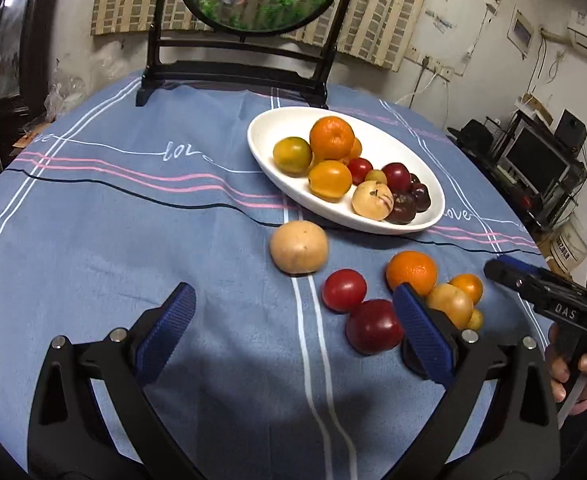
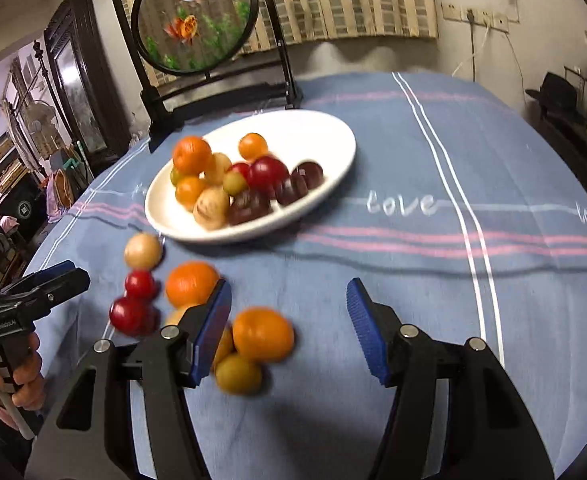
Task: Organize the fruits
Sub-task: 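Grasp the red plum with the left gripper while the right gripper grasps the small yellow fruit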
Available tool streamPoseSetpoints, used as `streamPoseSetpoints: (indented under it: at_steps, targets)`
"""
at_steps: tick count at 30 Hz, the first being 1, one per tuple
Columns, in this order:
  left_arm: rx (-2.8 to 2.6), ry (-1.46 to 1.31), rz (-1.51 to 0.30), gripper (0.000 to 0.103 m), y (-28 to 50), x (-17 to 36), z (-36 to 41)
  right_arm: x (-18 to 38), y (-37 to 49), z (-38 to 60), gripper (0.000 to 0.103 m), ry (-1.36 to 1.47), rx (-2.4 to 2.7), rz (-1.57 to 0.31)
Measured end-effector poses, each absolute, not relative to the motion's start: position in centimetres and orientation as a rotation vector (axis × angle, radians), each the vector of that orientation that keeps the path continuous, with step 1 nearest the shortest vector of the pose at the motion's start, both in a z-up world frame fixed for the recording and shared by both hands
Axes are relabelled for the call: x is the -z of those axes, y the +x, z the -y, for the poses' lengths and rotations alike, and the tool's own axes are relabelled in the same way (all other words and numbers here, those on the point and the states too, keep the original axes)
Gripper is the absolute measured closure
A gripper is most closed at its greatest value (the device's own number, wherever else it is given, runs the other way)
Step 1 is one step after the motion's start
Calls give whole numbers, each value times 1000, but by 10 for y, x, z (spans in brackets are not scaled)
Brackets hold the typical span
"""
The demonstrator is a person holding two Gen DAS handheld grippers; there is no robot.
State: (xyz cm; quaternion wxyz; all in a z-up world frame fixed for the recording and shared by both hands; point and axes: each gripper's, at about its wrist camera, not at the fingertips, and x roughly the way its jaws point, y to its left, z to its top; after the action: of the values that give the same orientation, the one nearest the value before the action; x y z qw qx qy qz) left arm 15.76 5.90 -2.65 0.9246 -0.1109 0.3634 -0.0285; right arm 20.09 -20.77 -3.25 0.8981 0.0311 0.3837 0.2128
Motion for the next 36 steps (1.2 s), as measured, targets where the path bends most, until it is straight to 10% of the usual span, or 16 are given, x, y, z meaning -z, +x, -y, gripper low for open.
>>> streamPoseSetpoints:
  at_steps: [36]
  targets:
    - [-4,-229,-746,2,155,25,-68,60,175,177,65,-91,-559,-925]
